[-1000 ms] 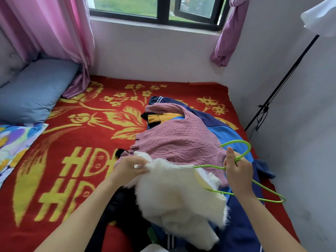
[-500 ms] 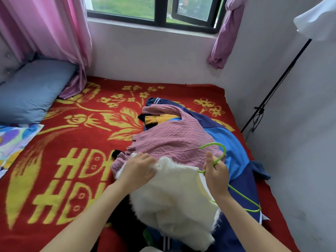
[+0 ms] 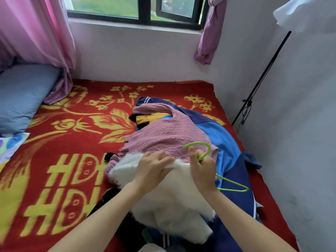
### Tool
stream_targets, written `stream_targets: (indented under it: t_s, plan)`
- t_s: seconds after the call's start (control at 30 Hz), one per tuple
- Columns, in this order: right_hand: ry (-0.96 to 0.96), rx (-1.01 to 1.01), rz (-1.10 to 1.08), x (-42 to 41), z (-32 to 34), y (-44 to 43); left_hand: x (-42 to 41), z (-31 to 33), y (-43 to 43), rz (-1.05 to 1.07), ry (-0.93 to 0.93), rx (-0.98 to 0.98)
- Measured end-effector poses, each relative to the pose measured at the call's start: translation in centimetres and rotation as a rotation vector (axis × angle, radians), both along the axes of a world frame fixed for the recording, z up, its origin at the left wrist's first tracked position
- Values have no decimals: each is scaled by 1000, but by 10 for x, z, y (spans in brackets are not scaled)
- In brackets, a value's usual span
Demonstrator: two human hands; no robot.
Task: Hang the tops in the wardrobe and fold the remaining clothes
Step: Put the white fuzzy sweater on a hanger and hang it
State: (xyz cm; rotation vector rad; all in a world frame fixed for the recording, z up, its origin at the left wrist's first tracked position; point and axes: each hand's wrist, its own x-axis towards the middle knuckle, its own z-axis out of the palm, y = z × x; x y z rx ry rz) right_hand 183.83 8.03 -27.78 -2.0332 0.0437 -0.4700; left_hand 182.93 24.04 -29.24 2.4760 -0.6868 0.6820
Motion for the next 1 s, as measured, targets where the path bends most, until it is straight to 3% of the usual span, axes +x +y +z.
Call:
stream_targets:
  t_s: [0.13, 0.27, 0.33, 0.4, 0.57, 0.63, 0.8, 1.0]
  plan:
    - [15, -33, 160, -8, 6, -3, 3, 3, 7, -37, 49, 36]
    - [-559, -455, 160, -11, 8, -16, 9, 5, 24, 37, 180, -178]
    - [-691, -537, 290, -18, -5, -22, 12, 5, 33, 118, 258, -331]
    - [-598, -523, 347, -24, -21, -26, 16, 8, 39, 161, 303, -417]
    - [-286, -376, 4, -11, -44, -38, 14, 11, 48, 161, 335, -527]
    - [-221, -373, -24, -3, -40, -43, 9, 9, 49, 129, 347, -556]
    - [-320, -399, 231, -3, -36, -46, 5, 14, 50, 54, 375, -826]
    - [-411, -700, 417, -7, -30, -47, 4, 24, 74, 112, 358, -926]
